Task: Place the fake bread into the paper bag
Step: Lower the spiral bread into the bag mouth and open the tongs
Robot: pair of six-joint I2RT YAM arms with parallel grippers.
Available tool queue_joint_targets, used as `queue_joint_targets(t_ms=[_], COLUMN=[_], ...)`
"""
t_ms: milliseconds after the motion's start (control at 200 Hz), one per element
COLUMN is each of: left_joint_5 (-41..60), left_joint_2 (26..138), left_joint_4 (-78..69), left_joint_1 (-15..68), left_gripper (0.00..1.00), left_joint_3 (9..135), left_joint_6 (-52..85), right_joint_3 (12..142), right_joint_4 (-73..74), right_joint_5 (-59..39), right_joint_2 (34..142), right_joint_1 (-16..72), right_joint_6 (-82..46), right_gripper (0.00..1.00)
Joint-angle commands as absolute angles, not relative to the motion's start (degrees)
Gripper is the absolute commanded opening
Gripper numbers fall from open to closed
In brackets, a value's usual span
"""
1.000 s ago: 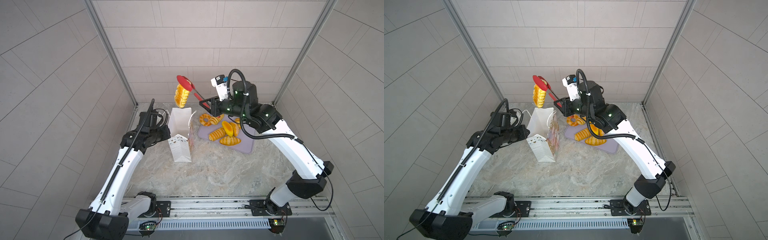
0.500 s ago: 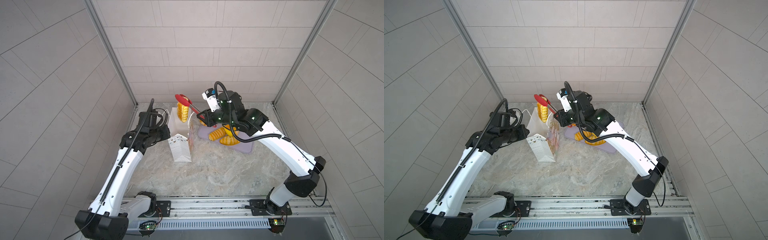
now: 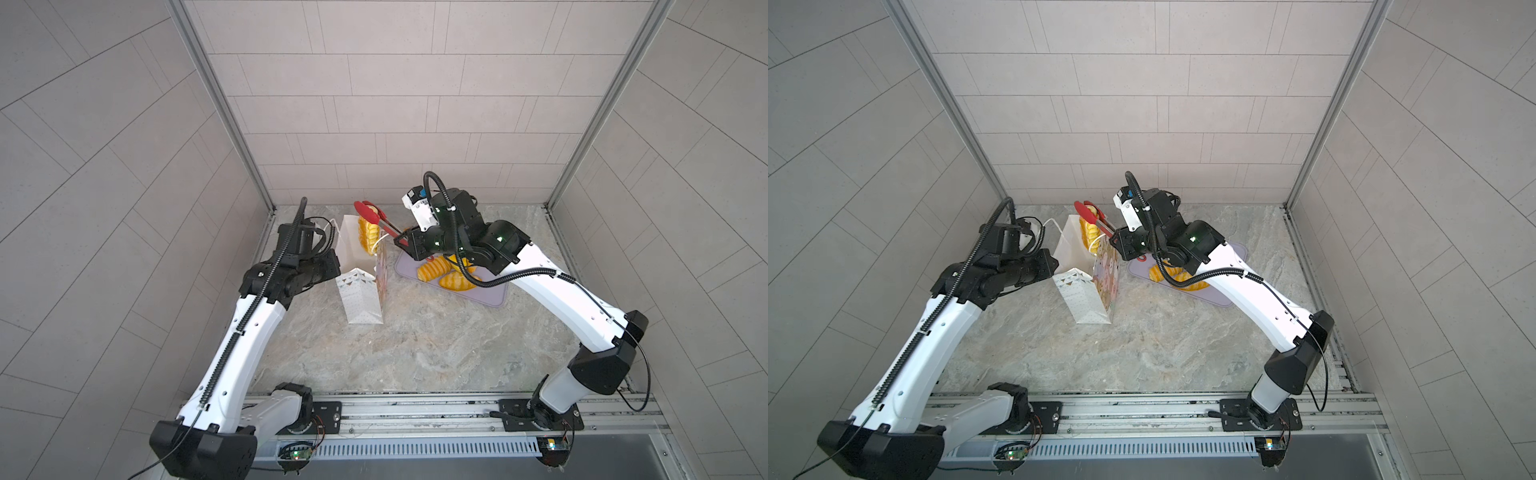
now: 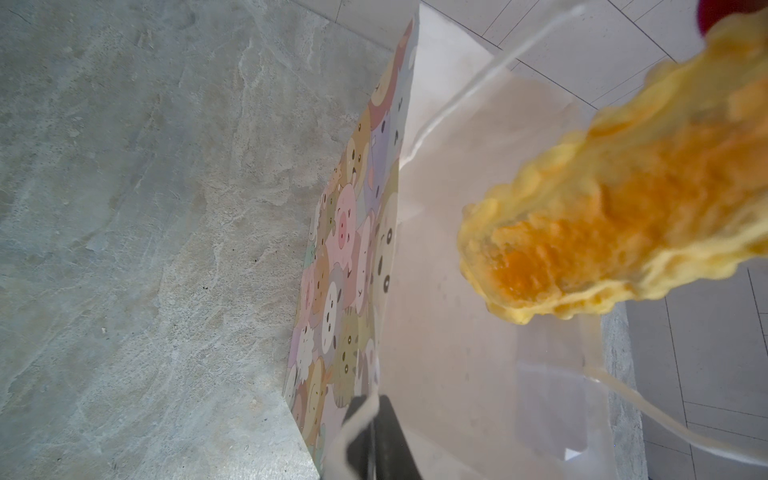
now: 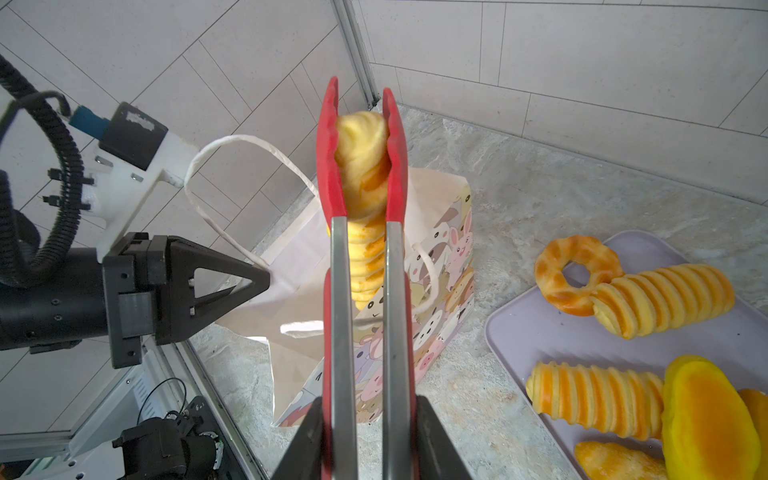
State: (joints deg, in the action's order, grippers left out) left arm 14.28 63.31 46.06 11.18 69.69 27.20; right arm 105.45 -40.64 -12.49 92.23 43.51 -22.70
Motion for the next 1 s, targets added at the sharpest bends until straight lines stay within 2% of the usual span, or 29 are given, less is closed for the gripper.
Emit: queue_joint_targets(t_ms=[0, 465, 996], left_joint_5=[13.8, 13.8, 13.7], left_joint_2=[62.5, 62.6, 62.3], left_joint_4=[45.5, 45.5, 45.5], left_joint_1=[11.5, 11.6, 11.6], left_gripper=[0.12, 0.12, 0.12], left_joint_3=[69.2, 69.2, 69.1], left_joint_6=[27.4, 27.2, 27.2], right_joint_3=[105.2, 106.6, 110.3], right_joint_4=[-39.3, -38.9, -38.7], right_joint_5=[-12.3, -12.9, -12.4], right_joint_2=[89.9, 90.8, 90.8], right_joint_1=[44.0, 44.2, 44.2], right_joint_6=[-22.3, -22.6, -22.6], right_gripper=[0.35, 0.49, 0.48])
